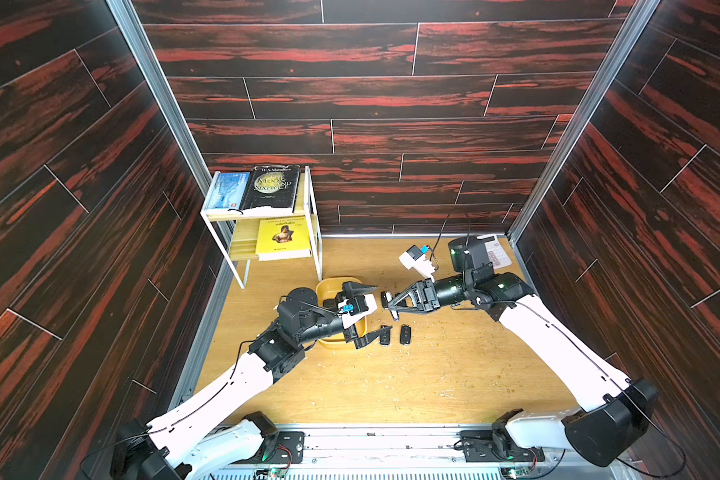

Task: Place the car key into the storage box
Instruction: Pick up the car key from the center of the board.

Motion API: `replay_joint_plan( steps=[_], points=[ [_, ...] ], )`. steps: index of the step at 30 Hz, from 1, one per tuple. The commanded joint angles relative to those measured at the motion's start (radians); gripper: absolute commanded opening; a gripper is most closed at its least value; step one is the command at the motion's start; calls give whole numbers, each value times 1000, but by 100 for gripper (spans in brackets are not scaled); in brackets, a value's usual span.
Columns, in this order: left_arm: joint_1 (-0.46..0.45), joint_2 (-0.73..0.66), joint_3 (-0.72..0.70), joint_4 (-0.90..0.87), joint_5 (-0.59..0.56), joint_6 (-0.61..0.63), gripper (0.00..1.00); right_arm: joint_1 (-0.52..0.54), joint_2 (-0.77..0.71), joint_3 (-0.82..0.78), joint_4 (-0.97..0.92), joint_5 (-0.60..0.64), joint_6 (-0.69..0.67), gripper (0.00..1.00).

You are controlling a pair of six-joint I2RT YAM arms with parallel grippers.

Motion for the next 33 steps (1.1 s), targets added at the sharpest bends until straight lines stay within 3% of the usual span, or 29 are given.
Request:
replay_joint_plan(
  steps=[1,11,16,21,29,32,33],
  points=[
    [-9,15,40,26,11,-3,97,19,15,-11,44,-23,16,36],
    [-13,40,68,19,9,11,93,34,29,-30,77,-17,28,36],
    [-15,46,80,-1,9,14,84,35,32,-37,79,-17,25,36],
    [-16,46,86,-21,17,18,64,35,37,-37,82,-15,25,36],
    [-16,36,85,-21,9,18,57,35,43,-40,82,-12,26,36],
    [-16,34,85,-23,12,19,52,35,43,-38,82,-10,26,43],
    [-16,34,84,-23,12,17,51,35,43,-37,82,-8,26,53]
  ],
)
